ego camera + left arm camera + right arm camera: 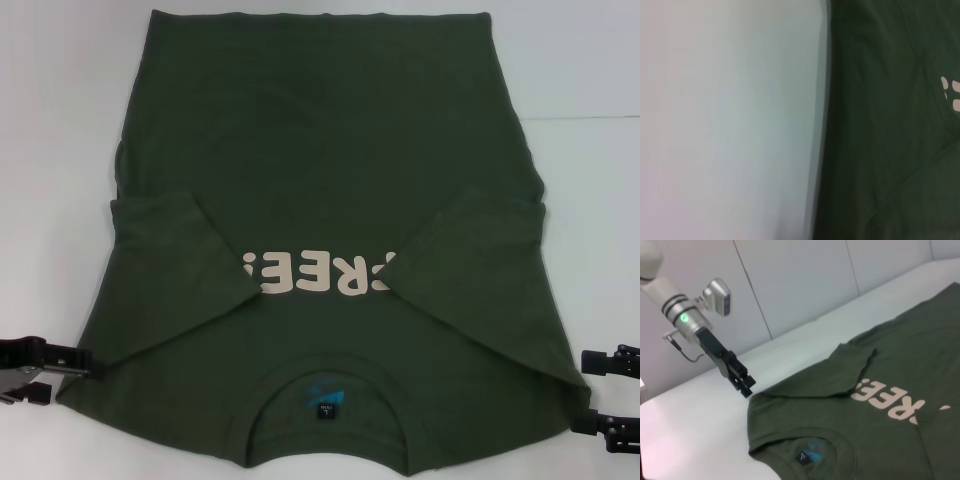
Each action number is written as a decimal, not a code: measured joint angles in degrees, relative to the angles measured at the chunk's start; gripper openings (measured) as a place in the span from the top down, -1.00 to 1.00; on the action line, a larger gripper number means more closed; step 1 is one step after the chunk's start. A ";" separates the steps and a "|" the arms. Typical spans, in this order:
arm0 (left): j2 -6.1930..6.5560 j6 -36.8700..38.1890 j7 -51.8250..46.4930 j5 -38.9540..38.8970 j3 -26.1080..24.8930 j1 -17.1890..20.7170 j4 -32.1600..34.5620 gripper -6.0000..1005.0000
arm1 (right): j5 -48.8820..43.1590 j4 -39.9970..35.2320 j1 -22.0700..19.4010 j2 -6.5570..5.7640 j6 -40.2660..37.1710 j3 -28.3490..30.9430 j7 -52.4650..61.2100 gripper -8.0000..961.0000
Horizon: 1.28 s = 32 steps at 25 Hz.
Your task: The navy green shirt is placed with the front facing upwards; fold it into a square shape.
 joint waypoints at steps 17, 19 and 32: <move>-0.34 -0.96 -0.08 0.01 0.94 0.07 -0.60 -0.86 | -0.39 0.00 0.28 0.33 -0.08 -0.10 -0.58 -0.84; -0.49 -1.34 -0.23 0.06 1.58 0.10 -0.61 -0.86 | -0.38 0.00 0.28 0.33 -0.17 -0.08 -0.59 -0.84; -0.60 -2.82 -0.32 0.09 2.23 -0.06 -0.62 -0.86 | -0.37 0.00 0.28 0.43 -0.21 0.01 -0.62 -0.84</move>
